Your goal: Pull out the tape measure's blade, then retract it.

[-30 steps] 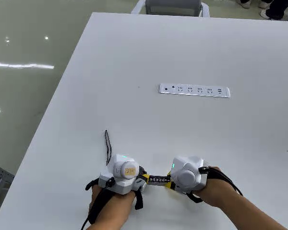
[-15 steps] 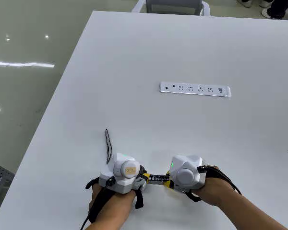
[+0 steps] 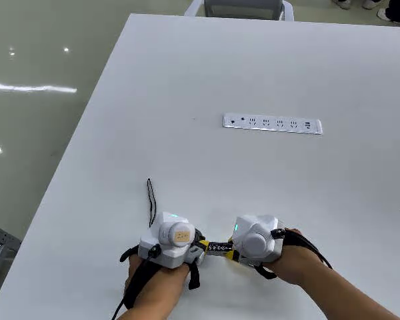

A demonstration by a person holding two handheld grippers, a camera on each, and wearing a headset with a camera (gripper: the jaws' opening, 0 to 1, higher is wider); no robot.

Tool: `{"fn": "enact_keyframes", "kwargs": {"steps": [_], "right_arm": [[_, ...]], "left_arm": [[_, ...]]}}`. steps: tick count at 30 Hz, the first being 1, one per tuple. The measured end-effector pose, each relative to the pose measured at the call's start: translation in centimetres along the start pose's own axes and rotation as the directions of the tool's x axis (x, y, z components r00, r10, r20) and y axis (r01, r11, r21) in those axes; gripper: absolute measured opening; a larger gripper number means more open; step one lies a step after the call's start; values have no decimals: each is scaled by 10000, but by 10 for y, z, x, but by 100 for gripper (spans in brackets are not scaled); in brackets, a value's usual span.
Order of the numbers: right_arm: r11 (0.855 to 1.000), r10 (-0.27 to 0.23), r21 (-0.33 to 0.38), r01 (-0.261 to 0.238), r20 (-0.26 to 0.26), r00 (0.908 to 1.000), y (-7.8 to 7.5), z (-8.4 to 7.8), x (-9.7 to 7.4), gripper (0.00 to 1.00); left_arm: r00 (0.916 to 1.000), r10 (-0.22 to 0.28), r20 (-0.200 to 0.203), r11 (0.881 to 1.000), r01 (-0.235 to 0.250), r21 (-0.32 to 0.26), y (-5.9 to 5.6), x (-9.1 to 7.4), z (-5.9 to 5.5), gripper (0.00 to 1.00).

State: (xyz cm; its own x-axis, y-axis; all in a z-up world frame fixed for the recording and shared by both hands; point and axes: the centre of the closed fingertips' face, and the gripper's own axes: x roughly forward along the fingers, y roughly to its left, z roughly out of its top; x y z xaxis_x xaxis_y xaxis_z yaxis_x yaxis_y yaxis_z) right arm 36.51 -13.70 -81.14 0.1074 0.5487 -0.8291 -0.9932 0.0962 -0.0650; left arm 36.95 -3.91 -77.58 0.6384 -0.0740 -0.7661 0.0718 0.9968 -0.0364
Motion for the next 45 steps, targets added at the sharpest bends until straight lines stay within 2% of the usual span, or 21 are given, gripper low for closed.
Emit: {"fn": "enact_keyframes", "kwargs": {"steps": [45], "right_arm": [[9999,129,-65,-129,113,9999,2,14,9,13]], "left_arm": [[10000,10,-5,10000,-10,-31,0,0,-1,57]]}}
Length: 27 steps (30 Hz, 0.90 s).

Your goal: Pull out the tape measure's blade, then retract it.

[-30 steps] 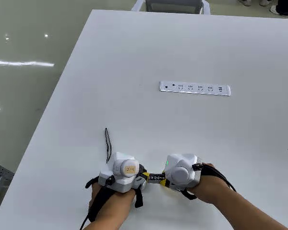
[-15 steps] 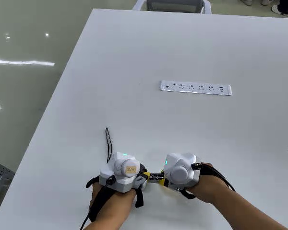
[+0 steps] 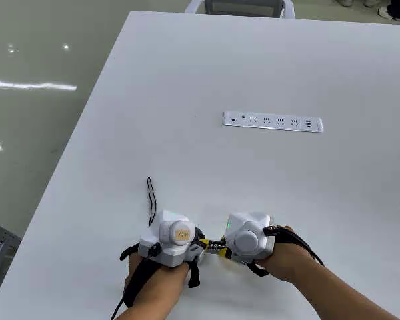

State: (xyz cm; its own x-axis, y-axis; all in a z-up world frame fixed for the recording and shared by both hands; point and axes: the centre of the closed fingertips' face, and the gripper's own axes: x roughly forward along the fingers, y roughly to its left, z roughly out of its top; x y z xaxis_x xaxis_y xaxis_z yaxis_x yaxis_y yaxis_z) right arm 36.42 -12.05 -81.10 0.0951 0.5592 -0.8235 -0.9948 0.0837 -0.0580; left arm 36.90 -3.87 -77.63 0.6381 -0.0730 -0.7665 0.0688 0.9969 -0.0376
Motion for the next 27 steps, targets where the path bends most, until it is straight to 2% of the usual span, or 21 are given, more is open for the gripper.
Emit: {"fn": "enact_keyframes", "kwargs": {"steps": [27], "right_arm": [[10000,34,16,-35,214,9998,2,7,4,12]], "left_arm": [[10000,21,-1,10000,-21,-82,-1,0,0,57]]}}
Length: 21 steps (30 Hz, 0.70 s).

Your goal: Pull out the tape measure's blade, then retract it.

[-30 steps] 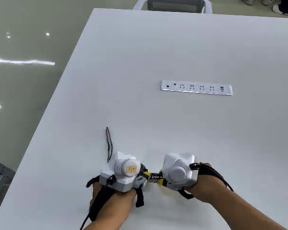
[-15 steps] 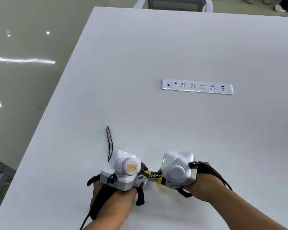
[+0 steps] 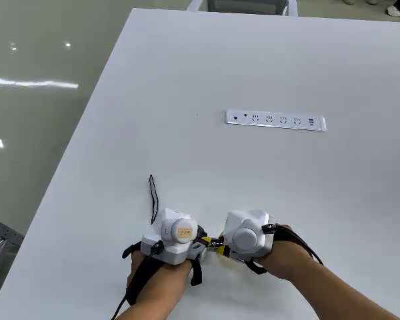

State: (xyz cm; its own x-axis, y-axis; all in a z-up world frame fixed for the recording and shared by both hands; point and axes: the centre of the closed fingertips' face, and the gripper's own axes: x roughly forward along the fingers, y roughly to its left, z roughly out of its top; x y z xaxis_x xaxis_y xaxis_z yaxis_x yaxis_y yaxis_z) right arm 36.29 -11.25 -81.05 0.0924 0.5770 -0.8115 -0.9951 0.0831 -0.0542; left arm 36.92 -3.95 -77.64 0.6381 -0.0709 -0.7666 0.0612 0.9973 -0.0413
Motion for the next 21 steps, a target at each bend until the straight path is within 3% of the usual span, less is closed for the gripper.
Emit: {"fn": "enact_keyframes", "kwargs": {"steps": [21], "right_arm": [[10000,66,-11,-66,58,10000,1,5,5,12]], "left_arm": [[10000,0,-61,10000,0,-13,-1,1,0,56]]}}
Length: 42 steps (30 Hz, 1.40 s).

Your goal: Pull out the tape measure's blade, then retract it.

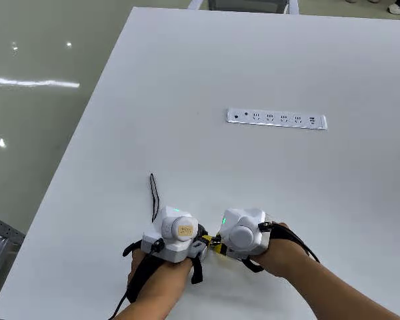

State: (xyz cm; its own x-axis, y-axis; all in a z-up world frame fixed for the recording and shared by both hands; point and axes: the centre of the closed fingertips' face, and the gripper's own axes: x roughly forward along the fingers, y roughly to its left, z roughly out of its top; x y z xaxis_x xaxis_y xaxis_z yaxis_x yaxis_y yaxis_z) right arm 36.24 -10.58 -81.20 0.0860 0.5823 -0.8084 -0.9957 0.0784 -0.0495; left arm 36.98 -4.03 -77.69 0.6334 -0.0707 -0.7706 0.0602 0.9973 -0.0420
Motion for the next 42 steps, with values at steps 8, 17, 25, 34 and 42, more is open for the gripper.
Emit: {"fn": "enact_keyframes", "kwargs": {"steps": [8,17,25,34,42], "right_arm": [[10000,24,47,-25,131,9999,1,3,2,12],[9999,40,159,-43,159,9999,2,4,3,12],[9998,43,169,-46,162,9999,2,6,4,12],[9994,7,336,-15,246,9997,2,8,6,12],[9997,-33,229,26,300,9995,2,8,7,13]], "left_arm": [[10000,-10,23,10000,10,-35,1,1,0,56],[10000,-11,41,10000,12,-62,1,2,1,56],[10000,-4,44,9999,5,-120,1,1,1,56],[10000,-13,53,9999,14,-153,0,1,1,56],[9997,-87,211,9996,92,-273,1,1,2,58]]}}
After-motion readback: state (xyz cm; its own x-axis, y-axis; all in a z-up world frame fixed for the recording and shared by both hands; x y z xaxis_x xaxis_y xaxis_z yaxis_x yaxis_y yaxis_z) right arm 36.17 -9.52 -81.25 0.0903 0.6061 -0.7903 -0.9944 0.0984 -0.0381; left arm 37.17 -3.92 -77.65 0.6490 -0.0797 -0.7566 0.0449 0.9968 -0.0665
